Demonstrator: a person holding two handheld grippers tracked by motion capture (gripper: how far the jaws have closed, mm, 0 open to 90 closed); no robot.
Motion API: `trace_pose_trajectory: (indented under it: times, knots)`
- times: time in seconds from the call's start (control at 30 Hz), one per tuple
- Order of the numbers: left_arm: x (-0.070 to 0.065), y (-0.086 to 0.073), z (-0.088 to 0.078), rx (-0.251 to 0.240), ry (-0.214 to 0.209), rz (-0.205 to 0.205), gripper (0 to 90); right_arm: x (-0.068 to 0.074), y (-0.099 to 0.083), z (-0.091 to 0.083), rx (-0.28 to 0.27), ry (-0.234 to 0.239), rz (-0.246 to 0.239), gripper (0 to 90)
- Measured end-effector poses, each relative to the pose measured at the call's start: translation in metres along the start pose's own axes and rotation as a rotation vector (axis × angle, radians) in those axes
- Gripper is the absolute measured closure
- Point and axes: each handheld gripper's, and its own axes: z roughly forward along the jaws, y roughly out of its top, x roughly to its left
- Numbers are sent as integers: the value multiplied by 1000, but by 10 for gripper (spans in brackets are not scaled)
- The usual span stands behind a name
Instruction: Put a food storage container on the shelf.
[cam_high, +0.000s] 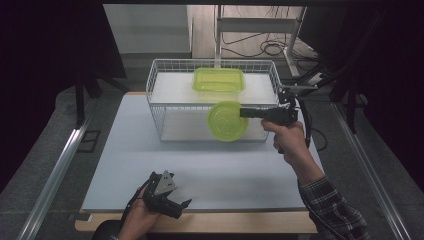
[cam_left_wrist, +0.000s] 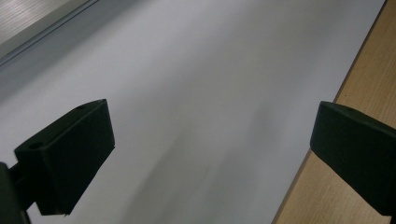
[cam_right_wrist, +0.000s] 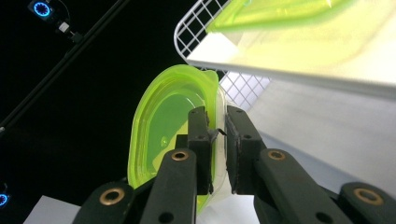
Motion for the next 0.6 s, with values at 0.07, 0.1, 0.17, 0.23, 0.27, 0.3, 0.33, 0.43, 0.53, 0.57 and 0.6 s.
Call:
trace_pose_trajectory:
  times: [0.07, 0.1, 0.17, 0.23, 0.27, 0.3, 0.33, 0.43, 0.53, 0.57, 0.6]
  knots:
    - [0, 0, 0, -2, -1, -2, 0, 3, 6, 1, -7, 3, 1, 806]
    - [0, 0, 0, -2, -1, -3, 0, 5, 13, 2, -13, 6, 3, 806]
    - [0, 0, 0, -2, -1, -4, 0, 6, 16, 2, -15, 8, 3, 806]
    - [0, 0, 0, -1, -1, -4, 0, 10, 25, 5, -23, 7, 0, 806]
    - [0, 0, 0, -1, -1, -4, 0, 12, 28, 6, -25, 6, -2, 806]
    - [0, 0, 0, -1, -3, -4, 0, 13, 31, 7, -29, 6, -4, 806]
    - [0, 0, 0, -1, -3, -4, 0, 13, 31, 7, -29, 6, -4, 806]
    - [0, 0, 0, 1, -4, -4, 0, 18, 44, 9, -45, -3, -16, 806]
    - [0, 0, 0, 0, -3, -5, 0, 20, 50, 10, -54, -13, -19, 806]
    - [0, 0, 0, 0, -4, -5, 0, 21, 56, 11, -64, -22, -17, 806]
    - [0, 0, 0, 0, -2, -4, 0, 21, 59, 12, -68, -29, -17, 806]
